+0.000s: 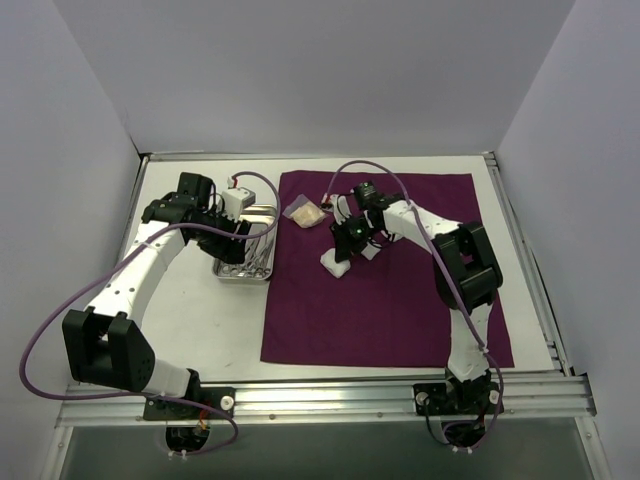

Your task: Prepare the surgical pack

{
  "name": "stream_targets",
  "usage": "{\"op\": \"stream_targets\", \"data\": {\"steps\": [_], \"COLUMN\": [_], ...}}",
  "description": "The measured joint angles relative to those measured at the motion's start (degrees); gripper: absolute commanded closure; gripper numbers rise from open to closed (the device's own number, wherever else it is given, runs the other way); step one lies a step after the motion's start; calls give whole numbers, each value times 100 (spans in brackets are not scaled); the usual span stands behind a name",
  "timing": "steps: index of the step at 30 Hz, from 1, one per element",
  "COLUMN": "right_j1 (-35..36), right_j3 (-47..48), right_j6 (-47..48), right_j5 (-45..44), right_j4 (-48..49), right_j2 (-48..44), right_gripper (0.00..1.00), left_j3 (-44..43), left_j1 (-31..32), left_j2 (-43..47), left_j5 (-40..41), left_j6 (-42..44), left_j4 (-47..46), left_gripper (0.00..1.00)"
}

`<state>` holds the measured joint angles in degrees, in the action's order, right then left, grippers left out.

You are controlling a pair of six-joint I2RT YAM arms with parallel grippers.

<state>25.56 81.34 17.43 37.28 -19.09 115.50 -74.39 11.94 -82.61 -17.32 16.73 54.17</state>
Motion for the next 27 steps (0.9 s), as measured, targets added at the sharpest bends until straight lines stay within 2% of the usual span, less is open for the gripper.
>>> {"op": "stream_targets", "data": {"steps": [10, 14, 17, 27], "right_j1": [-76, -85, -83, -28], "right_j3": [0, -2, -4, -44], "right_j6": [-87, -186, -243, -258], "right_j5": [66, 55, 15, -197], "right_j4": [146, 260, 282, 297], "right_j2": [-13, -13, -11, 164], "right_gripper": [100, 89, 85, 81], "left_j3": [0, 0, 0, 0], "left_j1": [0, 0, 0, 0], "left_j2": [0, 0, 0, 0], "left_j5": [20, 22, 22, 22], "left_j6": [0, 0, 0, -2], "left_j4": [-2, -2, -2, -35], "left_gripper": [34, 34, 34, 34]}}
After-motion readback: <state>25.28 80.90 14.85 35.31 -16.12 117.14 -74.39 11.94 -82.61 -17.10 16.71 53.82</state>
